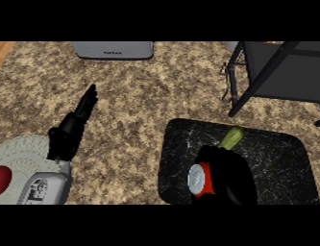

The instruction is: Pick the can from the tray and place it in the tiered shelf

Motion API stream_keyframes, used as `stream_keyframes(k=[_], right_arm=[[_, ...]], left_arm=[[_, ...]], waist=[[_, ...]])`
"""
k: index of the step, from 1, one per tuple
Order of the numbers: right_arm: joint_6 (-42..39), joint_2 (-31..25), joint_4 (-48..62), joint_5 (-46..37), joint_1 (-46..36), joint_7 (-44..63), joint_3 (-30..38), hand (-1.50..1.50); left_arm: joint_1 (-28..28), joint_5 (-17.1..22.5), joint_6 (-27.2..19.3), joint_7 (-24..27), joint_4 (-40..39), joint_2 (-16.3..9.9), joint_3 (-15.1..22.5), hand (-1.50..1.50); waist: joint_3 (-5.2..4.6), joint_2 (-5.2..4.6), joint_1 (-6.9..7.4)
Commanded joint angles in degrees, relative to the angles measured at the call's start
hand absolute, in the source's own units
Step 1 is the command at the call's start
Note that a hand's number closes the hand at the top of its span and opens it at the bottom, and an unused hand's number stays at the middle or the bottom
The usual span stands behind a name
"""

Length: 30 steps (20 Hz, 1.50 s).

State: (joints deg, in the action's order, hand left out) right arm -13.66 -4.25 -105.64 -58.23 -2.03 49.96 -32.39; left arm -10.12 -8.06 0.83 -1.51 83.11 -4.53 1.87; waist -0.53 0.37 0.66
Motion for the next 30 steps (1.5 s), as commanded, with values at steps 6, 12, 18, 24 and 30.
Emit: stream_keyframes(k=[6, 12, 18, 24, 30], right_arm=[[18.83, 4.18, 2.47, 2.85, -8.68, 9.84, -7.63, 1.5], [24.5, 4.23, -5.63, -0.93, -14.22, 13.7, -7.93, 1.5], [18.96, 4.23, -13.84, -7.57, -20.48, 24.88, -8.3, 1.5], [4.82, 4.23, -19.43, -12.35, -29.56, 27.32, 1.13, 1.5], [0.94, 4.23, -17.23, -16.21, -38.04, 24.19, 10.98, 1.5]], left_arm=[[-0.28, 0.51, 0.77, -0.24, -0.36, -1.05, -1.29, 0.0], [3.12, -0.82, -0.36, 1.21, 1.24, 0.49, 0.55, 0.0], [-2.59, -1.28, -0.78, -3.31, 0.46, 0.8, 0.41, 0.0], [-0.2, -0.13, -0.02, -1.99, 0.8, 0.31, -0.54, 0.0], [0.61, -1.45, -1.19, -1.98, 0.81, 2.2, 1.27, 0.0]], waist=[[0.54, -0.32, -0.26], [0.52, -0.15, -0.2], [0.48, -0.07, -0.85], [0.43, 0.01, -0.86], [0.45, -0.01, -0.76]])
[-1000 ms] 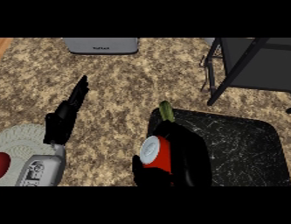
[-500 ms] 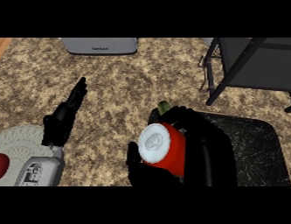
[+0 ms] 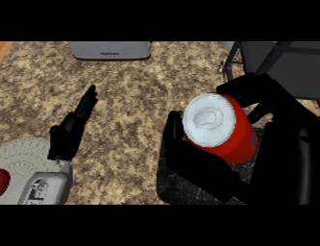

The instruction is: Pick the can from the tray and place it in the tiered shelf

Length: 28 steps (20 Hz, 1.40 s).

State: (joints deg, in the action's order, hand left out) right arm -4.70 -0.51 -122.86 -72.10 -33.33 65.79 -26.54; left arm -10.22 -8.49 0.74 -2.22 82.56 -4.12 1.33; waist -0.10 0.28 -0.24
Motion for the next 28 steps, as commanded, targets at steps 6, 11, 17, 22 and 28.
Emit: stream_keyframes(k=[6, 11, 17, 22, 28], right_arm=[[-14.48, 0.05, -0.74, -1.17, -9.61, 3.19, 13.61, 1.5], [-17.56, -2.11, 5.71, -0.12, -18.79, 0.24, 22.99, 1.5], [-15.57, -6.36, 8.63, 0.33, -21.51, -6.3, 29.22, 1.5], [-14.28, -10.98, 15.51, 2.48, -23.99, -11.78, 34.64, 1.5], [-13.14, -15.8, 15.59, 3.54, -19.4, -18.39, 35.99, 1.5]], left_arm=[[0.12, 1.66, 2.22, 1.8, -0.41, -1.71, -1.58, 0.0], [3.94, 0.34, 1.6, 0.78, 3.89, -1.41, 0.18, 0.0], [0.62, 0.12, -0.03, 0.97, 1.02, 0.46, -0.37, 0.0], [0.35, 1.19, 2.07, -1.07, 1.77, -1.09, -1.13, 0.0], [1.57, -0.16, 1.08, 1.42, 1.14, -0.36, -0.4, 0.0]], waist=[[0.05, -0.08, -0.05], [0.04, -0.01, 0.58], [0.07, -0.18, 0.22], [0.08, -0.24, 0.43], [0.09, -0.22, 0.18]])
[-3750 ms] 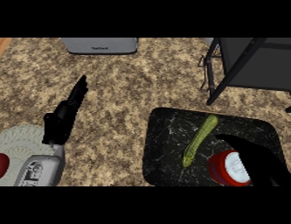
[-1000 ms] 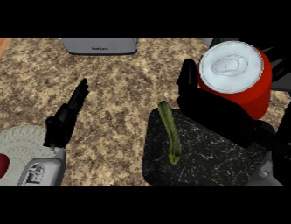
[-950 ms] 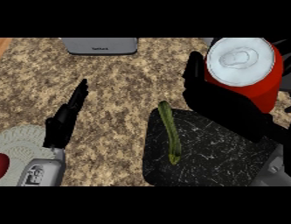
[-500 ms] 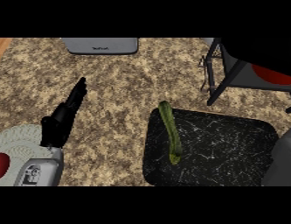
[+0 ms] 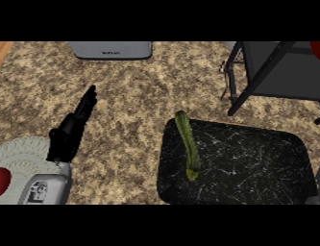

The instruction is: Pick the can from the tray and place it in the tiered shelf

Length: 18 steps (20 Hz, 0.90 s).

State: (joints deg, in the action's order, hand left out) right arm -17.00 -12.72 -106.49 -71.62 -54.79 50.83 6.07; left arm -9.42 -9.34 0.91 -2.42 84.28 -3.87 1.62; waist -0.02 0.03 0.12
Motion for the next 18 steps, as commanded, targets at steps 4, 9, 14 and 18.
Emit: stream_keyframes(k=[4, 9, 14, 18], right_arm=[[10.9, -4.07, 11.46, -2.25, 2.79, -7.02, 1.38, 1.5], [20.46, -2.65, 18.02, -3.41, 3.66, -12.07, -1.1, 1.5], [31.45, -0.28, 21.16, 4.52, 0.87, -13.77, 7.43, 1.5], [34.63, -2.34, 25.38, 10.45, 1.54, -19.88, 10.11, 1.5]], left_arm=[[-1.88, -0.18, 0.07, -2.05, 0.91, 1.25, 1.11, 0.0], [-3.05, 0.56, 0.23, 2.98, -4.69, -0.48, -2.24, 0.0], [-1.4, 0.74, 1.74, 0.44, -0.65, -0.94, -0.81, 0.0], [0.85, 0.81, 1.48, 0.92, 0.71, -0.24, -0.39, 0.0]], waist=[[0.02, -0.14, 0.36], [0.01, -0.24, 0.29], [0.13, -0.48, 1.42], [0.04, -0.13, 0.55]])
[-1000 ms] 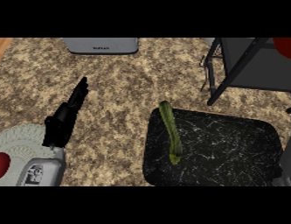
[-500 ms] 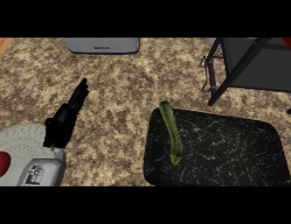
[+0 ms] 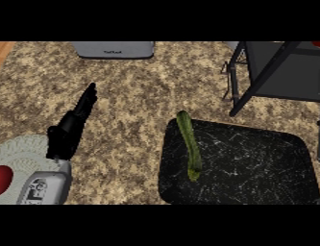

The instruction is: Pick the can from the tray and place it in the tiered shelf

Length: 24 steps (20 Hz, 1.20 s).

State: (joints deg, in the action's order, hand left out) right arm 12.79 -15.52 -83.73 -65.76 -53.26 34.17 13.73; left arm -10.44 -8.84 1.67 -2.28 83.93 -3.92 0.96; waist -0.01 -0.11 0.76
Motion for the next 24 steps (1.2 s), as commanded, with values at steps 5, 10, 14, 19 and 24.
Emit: stream_keyframes(k=[5, 10, 14, 19, 24], right_arm=[[8.14, -2.7, 7.98, 9.31, 0.91, -9.17, 4.62, 1.5], [9.67, -4.2, 11.19, 11.79, 2.95, -12.89, 4.72, 1.5], [8.09, -8.95, 15.77, -1.48, -0.73, 1.34, 5.7, -1.5], [9.24, -8.26, 11.17, 0.77, 5.2, 1.76, 5.98, -1.5], [10.66, -6.8, 6.35, 6.8, 5.76, 1.96, 7.24, -1.5]], left_arm=[[-0.86, 0.34, 0.94, 3.37, -4.92, -0.99, -1.76, 0.0], [-2.23, -0.71, -1.1, 0.95, -3.77, 1.15, -0.52, 0.0], [-0.29, 0.15, 0.43, 1.28, -1.64, -0.03, -0.66, 0.0], [3.16, -0.53, -0.31, 2.52, -0.44, 0.96, 0.33, 0.0], [2.56, -2.09, -0.99, -2.38, 3.21, 1.17, 1.83, 0.0]], waist=[[0.0, -0.04, -0.56], [0.01, 0.05, -0.67], [-0.03, 0.1, -0.49], [0.0, 0.17, -0.6], [0.02, 0.21, -0.53]])
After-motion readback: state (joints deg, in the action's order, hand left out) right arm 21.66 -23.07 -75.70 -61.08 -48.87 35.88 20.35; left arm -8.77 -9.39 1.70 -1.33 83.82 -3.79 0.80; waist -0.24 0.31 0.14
